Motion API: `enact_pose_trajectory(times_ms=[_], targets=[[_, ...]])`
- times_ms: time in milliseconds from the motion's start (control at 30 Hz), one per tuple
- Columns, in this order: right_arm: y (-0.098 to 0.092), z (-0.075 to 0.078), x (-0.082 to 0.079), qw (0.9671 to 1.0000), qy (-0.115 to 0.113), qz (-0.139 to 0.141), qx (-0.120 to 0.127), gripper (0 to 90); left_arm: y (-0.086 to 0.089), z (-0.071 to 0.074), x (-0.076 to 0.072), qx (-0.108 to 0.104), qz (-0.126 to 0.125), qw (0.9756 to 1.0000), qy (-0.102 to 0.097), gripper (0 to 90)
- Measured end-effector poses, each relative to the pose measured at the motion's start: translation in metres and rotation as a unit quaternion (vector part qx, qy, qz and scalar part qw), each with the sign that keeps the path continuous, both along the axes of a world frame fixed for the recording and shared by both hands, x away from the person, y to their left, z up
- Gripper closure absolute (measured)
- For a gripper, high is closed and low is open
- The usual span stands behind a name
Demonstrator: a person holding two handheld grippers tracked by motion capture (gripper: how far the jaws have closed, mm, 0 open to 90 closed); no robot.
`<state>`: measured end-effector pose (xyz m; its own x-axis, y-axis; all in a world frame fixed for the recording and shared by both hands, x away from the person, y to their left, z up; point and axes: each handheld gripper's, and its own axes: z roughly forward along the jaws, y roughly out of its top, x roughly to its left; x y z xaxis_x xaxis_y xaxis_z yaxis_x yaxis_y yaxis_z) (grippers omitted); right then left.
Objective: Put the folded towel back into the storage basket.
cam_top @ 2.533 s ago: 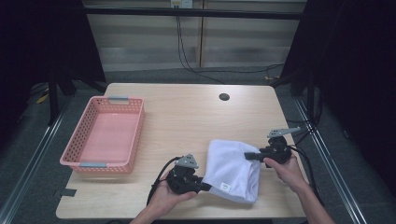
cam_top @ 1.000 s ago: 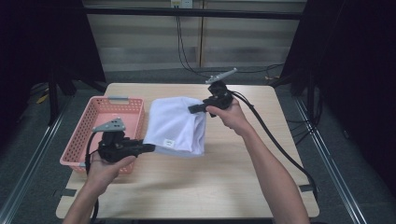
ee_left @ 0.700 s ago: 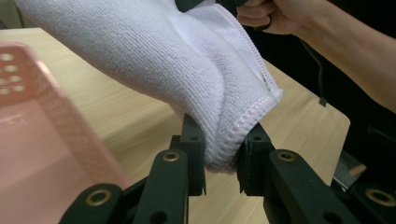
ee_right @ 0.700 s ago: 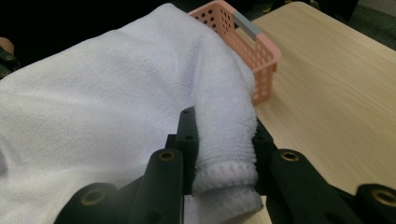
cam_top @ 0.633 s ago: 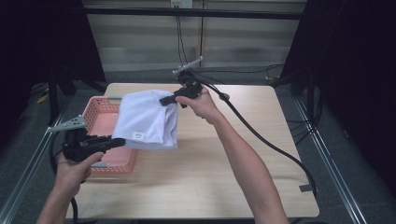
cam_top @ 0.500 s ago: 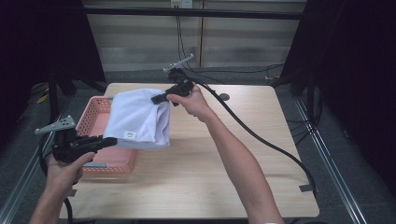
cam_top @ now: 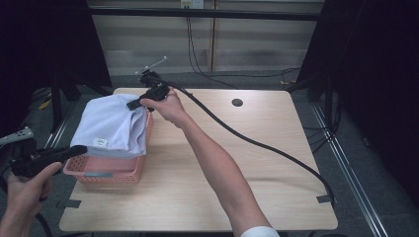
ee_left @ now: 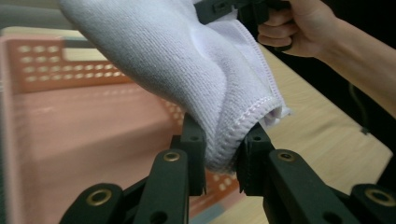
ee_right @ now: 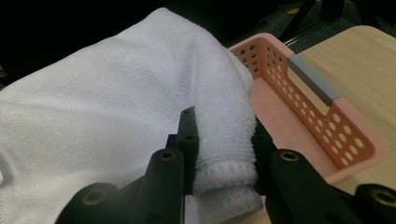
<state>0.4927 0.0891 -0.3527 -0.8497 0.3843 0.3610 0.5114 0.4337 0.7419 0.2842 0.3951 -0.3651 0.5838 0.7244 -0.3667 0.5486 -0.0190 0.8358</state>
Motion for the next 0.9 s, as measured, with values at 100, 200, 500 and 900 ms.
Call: enact_pose_trajectory(times_ms=[100,200,500,900], targets=[[0.009,-0.007,0.000,1.0000,0.004,-0.006,-0.002,73.7,0.012,-0.009,0.002,0.002,0.019,0.9997,0.013,76.1],[0.023,-0.021,0.001,0.9998,0.008,-0.014,-0.007,73.8,0.020,-0.021,0.004,0.009,0.034,0.9990,0.027,76.1],[0.033,-0.069,0.004,0.9986,0.025,-0.026,-0.038,73.5,0.011,-0.051,0.011,0.066,0.049,0.9942,0.069,75.2],[0.029,-0.081,0.006,0.9987,0.001,-0.035,-0.038,49.5,-0.012,-0.056,0.008,0.147,0.074,0.9828,0.083,33.9]])
